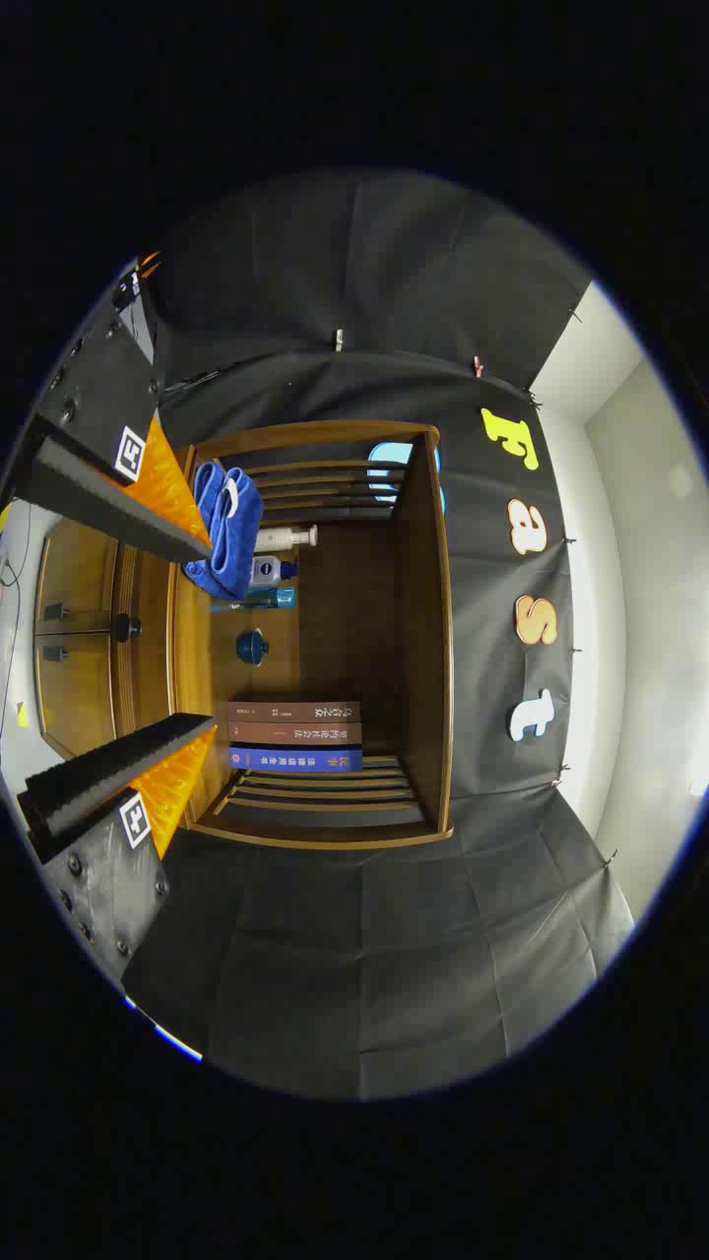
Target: Pull open the drawer, take out the items inside it, and place them on the countertop above the cabinet.
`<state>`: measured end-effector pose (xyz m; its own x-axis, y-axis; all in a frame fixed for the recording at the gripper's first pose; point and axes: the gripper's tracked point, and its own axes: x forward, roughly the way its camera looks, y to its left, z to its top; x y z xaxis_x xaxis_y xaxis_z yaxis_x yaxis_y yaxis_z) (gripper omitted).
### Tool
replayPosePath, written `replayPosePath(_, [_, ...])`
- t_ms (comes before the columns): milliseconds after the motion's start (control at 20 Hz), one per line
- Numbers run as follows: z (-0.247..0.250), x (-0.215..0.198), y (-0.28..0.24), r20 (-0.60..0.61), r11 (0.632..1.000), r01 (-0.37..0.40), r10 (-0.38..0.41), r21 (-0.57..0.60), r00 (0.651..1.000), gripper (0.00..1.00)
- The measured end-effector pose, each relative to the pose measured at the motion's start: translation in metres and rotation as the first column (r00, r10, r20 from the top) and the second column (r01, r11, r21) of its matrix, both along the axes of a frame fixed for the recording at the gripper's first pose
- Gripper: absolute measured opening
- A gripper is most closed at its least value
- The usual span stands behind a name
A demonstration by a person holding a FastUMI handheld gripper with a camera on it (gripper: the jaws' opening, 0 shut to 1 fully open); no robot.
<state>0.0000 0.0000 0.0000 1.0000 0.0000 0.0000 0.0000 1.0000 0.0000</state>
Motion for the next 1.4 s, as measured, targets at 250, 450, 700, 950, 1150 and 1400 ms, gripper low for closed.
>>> replayPosePath(250, [-0.003, 0.000, 0.007, -0.004, 1.000, -0.003, 0.003, -0.001, 1.000, 0.98])
replayPosePath(450, [-0.003, -0.001, 0.009, -0.001, 1.000, -0.004, 0.004, 0.001, 1.000, 0.98])
replayPosePath(700, [-0.002, -0.001, 0.010, 0.003, 1.000, -0.002, 0.002, 0.000, 1.000, 0.98])
replayPosePath(950, [-0.005, 0.001, 0.012, -0.004, 1.000, -0.002, 0.002, -0.005, 1.000, 0.98])
replayPosePath(1150, [-0.007, 0.004, 0.013, -0.005, 1.000, -0.005, 0.004, -0.015, 1.000, 0.98])
replayPosePath(1400, [-0.029, 0.022, 0.013, -0.042, 1.000, -0.007, 0.007, -0.003, 0.999, 0.99])
